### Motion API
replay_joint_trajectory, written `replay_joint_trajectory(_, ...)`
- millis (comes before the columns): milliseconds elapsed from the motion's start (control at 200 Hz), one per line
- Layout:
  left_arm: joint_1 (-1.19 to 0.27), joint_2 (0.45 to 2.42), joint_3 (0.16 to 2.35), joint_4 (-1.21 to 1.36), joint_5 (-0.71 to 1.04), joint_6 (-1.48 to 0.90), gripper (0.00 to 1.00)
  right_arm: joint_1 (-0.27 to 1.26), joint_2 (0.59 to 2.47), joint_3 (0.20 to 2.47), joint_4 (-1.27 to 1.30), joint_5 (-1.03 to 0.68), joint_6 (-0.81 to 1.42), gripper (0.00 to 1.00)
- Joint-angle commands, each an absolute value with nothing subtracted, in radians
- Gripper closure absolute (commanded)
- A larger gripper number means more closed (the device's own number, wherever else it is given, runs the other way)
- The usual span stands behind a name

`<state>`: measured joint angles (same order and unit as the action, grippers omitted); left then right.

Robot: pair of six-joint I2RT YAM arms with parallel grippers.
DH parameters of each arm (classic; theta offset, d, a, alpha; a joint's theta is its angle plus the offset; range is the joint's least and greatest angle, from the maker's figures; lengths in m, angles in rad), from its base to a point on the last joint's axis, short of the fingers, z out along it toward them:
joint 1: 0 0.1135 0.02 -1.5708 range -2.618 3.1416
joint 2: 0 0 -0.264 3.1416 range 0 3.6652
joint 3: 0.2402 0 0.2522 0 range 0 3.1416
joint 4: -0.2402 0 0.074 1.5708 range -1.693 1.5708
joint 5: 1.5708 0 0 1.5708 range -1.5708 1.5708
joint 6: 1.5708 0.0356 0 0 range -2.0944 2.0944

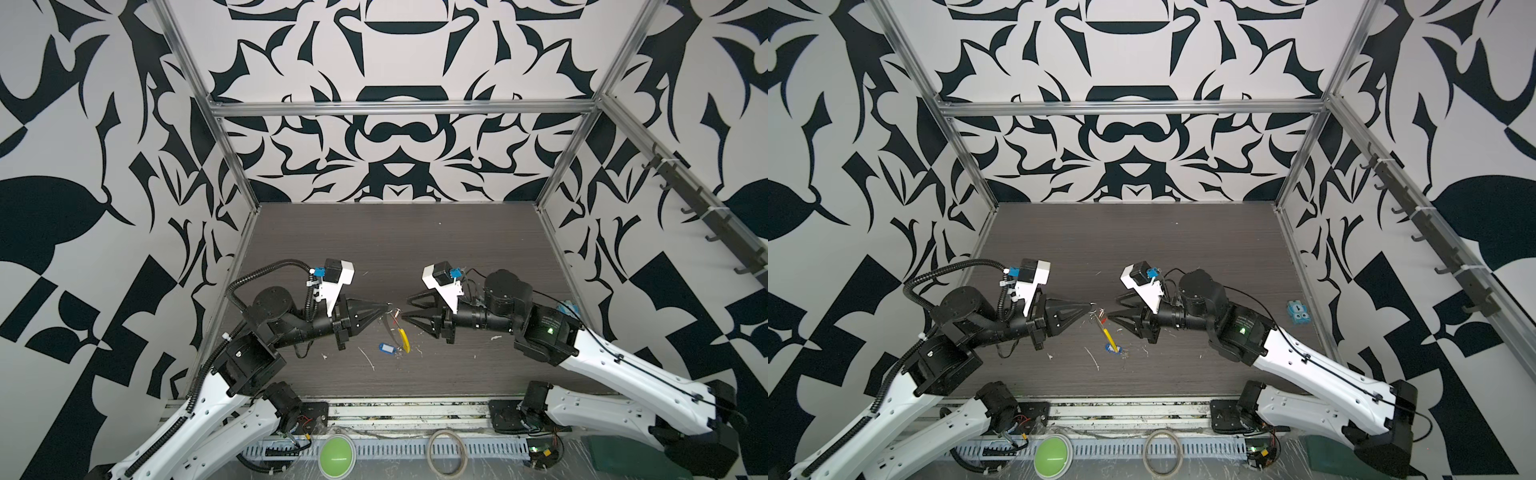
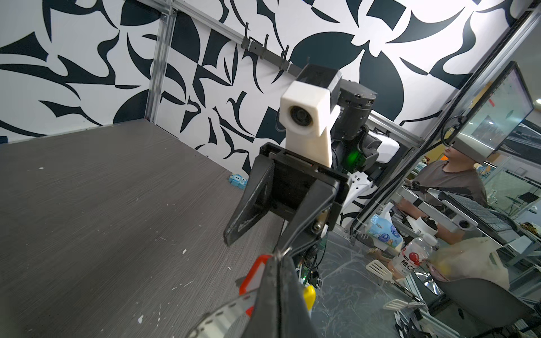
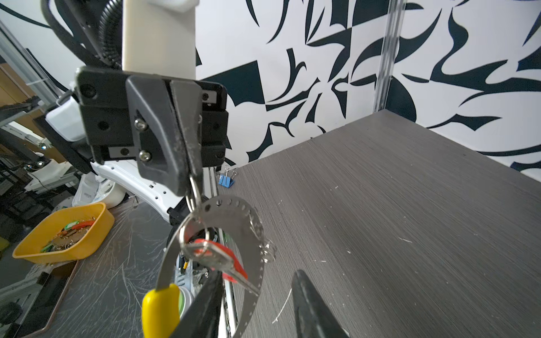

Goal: Remove the keys from the keyring

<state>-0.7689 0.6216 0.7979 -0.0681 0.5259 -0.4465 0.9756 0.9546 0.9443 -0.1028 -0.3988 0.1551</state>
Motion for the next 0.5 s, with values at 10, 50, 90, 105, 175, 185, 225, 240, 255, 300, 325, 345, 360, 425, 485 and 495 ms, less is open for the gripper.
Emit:
replay_joint_trajectory(10,-0.772,0.615,0.787,-0.008,0.537,-0.456,1.0,0.985,0.934,0.933,0.01,-0.442,0.16,0.52)
replay_joint_trajectory(50,-0.772,0.623,0.788,-0.008,0.545,-0.46,1.0,0.986,0.937,0.935,0.016,-0.449,0.158,0.51)
replay_joint_trajectory(90,-0.772,0.63,0.788,-0.005,0.555,-0.462,1.0,0.988,0.944,0.942,0.02,-0.458,0.157,0.51)
replay_joint_trajectory(105,-0.773,0.633,0.788,-0.004,0.56,-0.462,1.0,0.989,0.947,0.945,0.02,-0.461,0.156,0.51)
replay_joint_trajectory(175,-0.772,0.643,0.788,0.001,0.573,-0.466,1.0,0.995,0.965,0.956,0.023,-0.473,0.15,0.5)
replay_joint_trajectory(185,-0.773,0.645,0.788,0.001,0.573,-0.466,1.0,0.996,0.967,0.958,0.023,-0.474,0.151,0.5)
replay_joint_trajectory(225,-0.773,0.647,0.788,0.004,0.577,-0.468,1.0,1.0,0.976,0.966,0.024,-0.476,0.148,0.5)
replay_joint_trajectory(240,-0.772,0.648,0.788,0.006,0.577,-0.468,1.0,1.001,0.979,0.967,0.024,-0.476,0.147,0.5)
replay_joint_trajectory(255,-0.772,0.649,0.788,0.007,0.578,-0.468,1.0,1.003,0.983,0.97,0.025,-0.476,0.147,0.5)
replay_joint_trajectory(300,-0.773,0.647,0.786,0.012,0.58,-0.471,1.0,1.006,0.989,0.974,0.027,-0.475,0.146,0.51)
replay_joint_trajectory(325,-0.772,0.646,0.785,0.015,0.584,-0.471,1.0,1.007,0.991,0.974,0.029,-0.476,0.144,0.51)
replay_joint_trajectory(345,-0.772,0.647,0.785,0.015,0.586,-0.471,1.0,1.008,0.992,0.975,0.029,-0.476,0.144,0.52)
replay_joint_trajectory(360,-0.772,0.647,0.784,0.015,0.586,-0.471,1.0,1.009,0.993,0.977,0.029,-0.476,0.145,0.53)
replay_joint_trajectory(425,-0.772,0.647,0.782,0.014,0.585,-0.469,1.0,1.011,0.994,0.981,0.028,-0.48,0.145,0.57)
replay_joint_trajectory(485,-0.772,0.644,0.781,0.011,0.58,-0.468,1.0,1.012,0.993,0.983,0.023,-0.483,0.144,0.61)
replay_joint_trajectory(495,-0.772,0.642,0.782,0.01,0.578,-0.467,1.0,1.011,0.993,0.983,0.022,-0.484,0.143,0.62)
